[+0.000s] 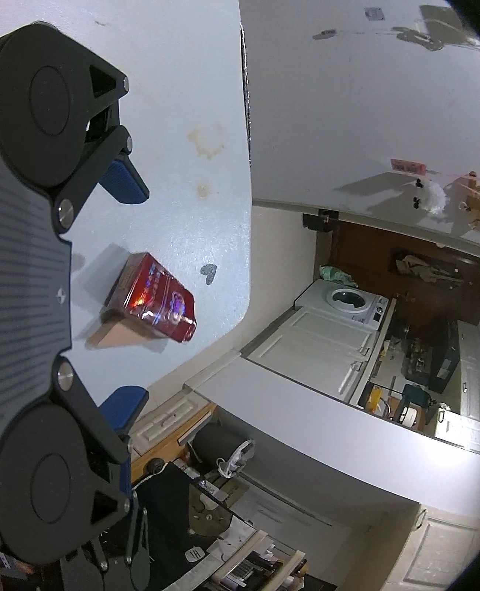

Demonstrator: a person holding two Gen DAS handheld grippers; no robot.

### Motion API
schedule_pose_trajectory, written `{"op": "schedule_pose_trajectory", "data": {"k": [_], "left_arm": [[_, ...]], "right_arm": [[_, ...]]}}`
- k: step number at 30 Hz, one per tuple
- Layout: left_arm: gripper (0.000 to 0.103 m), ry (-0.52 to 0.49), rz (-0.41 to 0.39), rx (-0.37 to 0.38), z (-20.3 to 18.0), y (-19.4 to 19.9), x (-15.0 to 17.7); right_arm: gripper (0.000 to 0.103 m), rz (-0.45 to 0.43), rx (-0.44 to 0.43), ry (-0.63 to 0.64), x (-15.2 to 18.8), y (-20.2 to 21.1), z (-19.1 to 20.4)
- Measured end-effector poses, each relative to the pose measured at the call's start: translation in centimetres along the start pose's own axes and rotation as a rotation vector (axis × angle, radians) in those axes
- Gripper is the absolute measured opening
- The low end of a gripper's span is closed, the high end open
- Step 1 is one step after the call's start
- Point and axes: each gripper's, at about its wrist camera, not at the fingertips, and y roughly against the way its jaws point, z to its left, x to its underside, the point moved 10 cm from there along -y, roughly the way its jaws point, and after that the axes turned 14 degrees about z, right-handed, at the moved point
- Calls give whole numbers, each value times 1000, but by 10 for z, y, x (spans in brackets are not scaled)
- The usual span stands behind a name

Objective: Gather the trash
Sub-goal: 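Lower the left tool onto the red cigarette box and close it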

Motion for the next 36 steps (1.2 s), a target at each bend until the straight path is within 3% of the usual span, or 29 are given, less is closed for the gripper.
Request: {"op": "schedule_pose_trajectory", "data": {"k": [9,14,19,20,22,29,36], "left_arm": [[103,-48,57,11,12,-21,-3],[103,-42,78,29,15,-30,-2],[102,-42,100,33,14,-44,-7],[102,-39,105,37,14,-47,-8],[102,-40,113,40,13,-54,-10],[96,-36,132,49,14,-74,-17],[93,-97,175,72,7,-94,-18]], "right_arm": [[47,64,-33,-14,-12,-53,20],[27,76,-6,-6,-14,-71,22],[23,55,-15,-9,-18,-76,20],[16,54,-23,-5,-19,-76,20],[11,58,-33,6,-17,-75,19],[9,75,-68,46,3,-62,13],[9,92,-99,53,24,-48,8]]}}
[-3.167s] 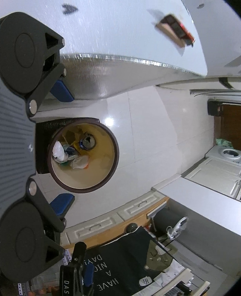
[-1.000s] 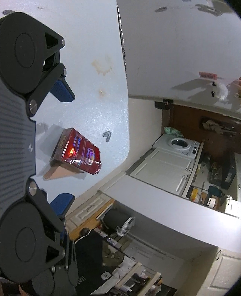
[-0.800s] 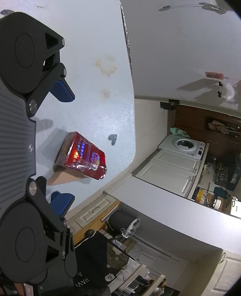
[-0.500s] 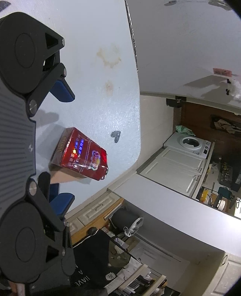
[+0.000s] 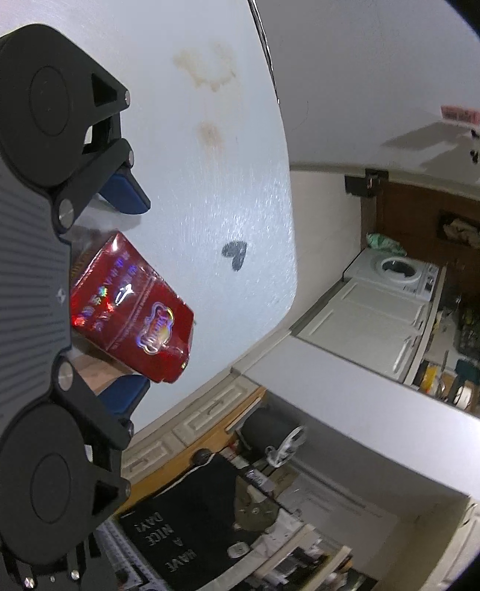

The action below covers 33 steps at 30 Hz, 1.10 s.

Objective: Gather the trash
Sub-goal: 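Lower the left tool onto the red cigarette box and close it, then lift the red box with the left tool while the right tool grasps the cardboard wedge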

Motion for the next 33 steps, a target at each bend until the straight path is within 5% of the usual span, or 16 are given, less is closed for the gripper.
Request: {"op": "schedule_pose_trajectory", "data": {"k": [11,21,27,33], "left_arm": [[79,-63,39,104,-36,4,23],[78,-26,38,-1,-40,-4,13],[56,-46,35,-127,-42,-13,2],[55,-34,26,-162,-43,-5,18]], "right_arm": [[8,16,-9,-16,15,9,-5],[8,92,-62,6,55,25,9],[8,129,-117,80,92,40,19],[8,145,-120,94,111,49,16]]}}
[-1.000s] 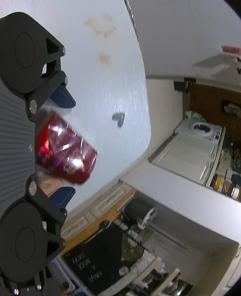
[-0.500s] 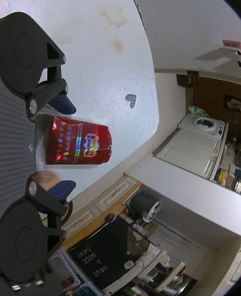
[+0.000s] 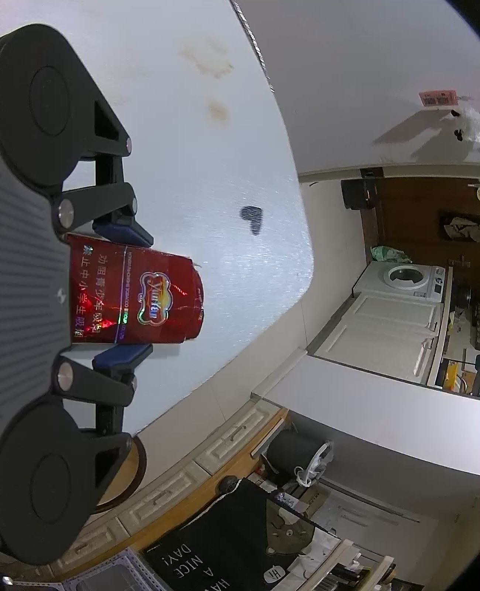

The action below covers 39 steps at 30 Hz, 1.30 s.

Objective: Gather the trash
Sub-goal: 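Lift the red box with the left tool while the right tool grasps the cardboard wedge, then carry the red box and cardboard wedge with both tools over the bin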

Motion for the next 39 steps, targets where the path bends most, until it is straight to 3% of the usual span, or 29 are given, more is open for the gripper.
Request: {"op": "schedule_pose_trajectory", "data": {"k": [3,5,8,20,27,39], "left_arm": [[55,36,-5,0,1,9,18],[55,50,-6,-9,1,16,31],[55,78,-3,-18,2,27,52],[55,203,15,-74,3,59,113],[54,275,12,-107,-3,77,128],[54,282,-9,-170,-26,113,136]], "right_arm": [[15,-8,-5,-32,0,1,-3],[29,-20,-2,-43,-5,1,-2],[33,-31,14,-37,-13,-1,3],[29,-63,87,-132,-40,-10,-6],[28,-65,75,-142,-35,-6,-5],[28,-120,73,-138,-35,33,-11]]}}
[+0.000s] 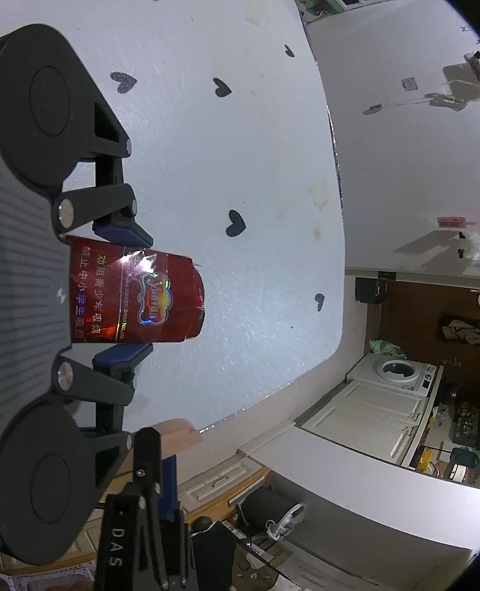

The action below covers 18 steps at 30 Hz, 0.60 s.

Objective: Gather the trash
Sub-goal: 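Carry the red box and cardboard wedge with both tools over the bin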

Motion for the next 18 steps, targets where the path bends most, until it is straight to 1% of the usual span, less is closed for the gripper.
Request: {"op": "schedule_pose_trajectory", "data": {"k": [10,18], "left_arm": [[54,26,-33,-27,-23,31,8],[54,46,-57,-51,-50,49,13]], "right_arm": [[28,-42,24,17,3,30,-12],[28,-74,1,37,11,57,-25]]}}
